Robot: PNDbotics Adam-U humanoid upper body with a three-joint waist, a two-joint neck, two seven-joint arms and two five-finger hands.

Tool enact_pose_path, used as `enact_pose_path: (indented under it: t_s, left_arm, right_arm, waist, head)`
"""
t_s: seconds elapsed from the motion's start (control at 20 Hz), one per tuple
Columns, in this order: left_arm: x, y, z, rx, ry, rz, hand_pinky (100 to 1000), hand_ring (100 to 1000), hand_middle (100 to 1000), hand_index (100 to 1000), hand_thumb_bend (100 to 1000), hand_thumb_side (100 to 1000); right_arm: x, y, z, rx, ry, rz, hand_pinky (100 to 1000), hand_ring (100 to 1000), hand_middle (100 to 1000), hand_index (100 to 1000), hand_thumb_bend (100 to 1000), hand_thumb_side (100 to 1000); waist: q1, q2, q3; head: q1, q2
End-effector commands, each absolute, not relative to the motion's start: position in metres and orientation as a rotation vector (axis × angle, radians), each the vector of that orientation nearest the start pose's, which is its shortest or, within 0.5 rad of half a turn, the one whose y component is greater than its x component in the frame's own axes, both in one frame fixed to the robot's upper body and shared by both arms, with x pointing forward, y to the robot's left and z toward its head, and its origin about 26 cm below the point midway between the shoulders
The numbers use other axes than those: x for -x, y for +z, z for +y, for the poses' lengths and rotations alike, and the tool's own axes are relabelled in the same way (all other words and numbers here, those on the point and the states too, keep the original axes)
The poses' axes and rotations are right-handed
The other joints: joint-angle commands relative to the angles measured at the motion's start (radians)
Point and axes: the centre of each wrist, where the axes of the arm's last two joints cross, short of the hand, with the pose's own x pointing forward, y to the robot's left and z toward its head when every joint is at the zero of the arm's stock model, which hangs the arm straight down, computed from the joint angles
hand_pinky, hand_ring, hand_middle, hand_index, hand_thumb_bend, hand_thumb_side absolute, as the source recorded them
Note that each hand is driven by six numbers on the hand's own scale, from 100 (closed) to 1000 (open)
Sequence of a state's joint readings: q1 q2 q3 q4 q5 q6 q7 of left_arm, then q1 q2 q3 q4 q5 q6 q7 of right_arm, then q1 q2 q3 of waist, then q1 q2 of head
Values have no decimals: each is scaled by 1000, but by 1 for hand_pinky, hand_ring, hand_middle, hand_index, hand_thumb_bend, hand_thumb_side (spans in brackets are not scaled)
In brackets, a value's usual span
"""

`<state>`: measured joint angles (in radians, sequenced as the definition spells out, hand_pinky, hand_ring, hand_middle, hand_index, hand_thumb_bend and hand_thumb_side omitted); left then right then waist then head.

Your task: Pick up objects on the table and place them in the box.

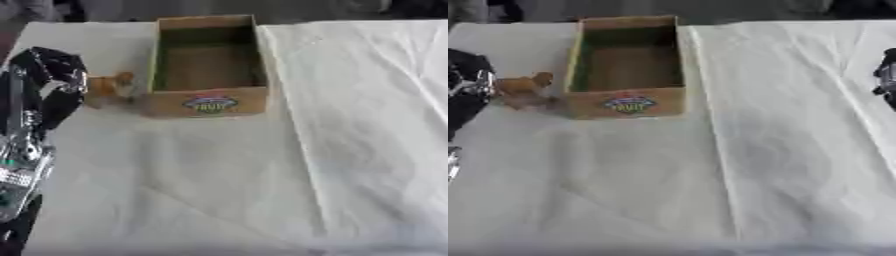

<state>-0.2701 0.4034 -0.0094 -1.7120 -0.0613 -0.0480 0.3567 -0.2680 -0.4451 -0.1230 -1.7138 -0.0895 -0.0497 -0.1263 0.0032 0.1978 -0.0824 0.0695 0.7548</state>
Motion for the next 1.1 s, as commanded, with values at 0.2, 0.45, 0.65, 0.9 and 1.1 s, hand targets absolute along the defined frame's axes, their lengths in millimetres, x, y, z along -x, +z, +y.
enact_pose_path:
  t_s: [0.2,0.45,0.65,0.9,1.1]
  left_arm:
    - [-331,143,304,-563,-91,-2091,506,525,522,591,264,100]
    - [-331,144,305,-566,-96,-2090,507,526,524,621,299,100]
    - [-331,147,308,-582,-117,-2086,510,532,530,634,377,100]
    - [-334,171,325,-735,-308,-2040,531,554,562,670,432,100]
    - [-337,204,342,-877,-549,-1957,557,570,581,691,452,100]
  right_arm:
    - [-326,164,-345,406,144,-2088,426,578,651,792,100,347]
    - [-326,164,-345,406,145,-2086,426,577,650,792,100,347]
    - [-326,164,-345,405,145,-2086,426,577,650,792,100,347]
    - [-326,163,-346,408,151,-2080,426,577,650,792,100,346]
    - [-326,161,-346,409,157,-2073,426,577,650,792,100,347]
  waist:
    - [0,-16,0]
    - [1,-16,0]
    - [1,-17,-1]
    - [4,-23,-3]
    - [10,-29,-5]
  head:
    - [-1,-5]
    - [-1,-5]
    - [-1,-4]
    - [1,3]
    - [0,8]
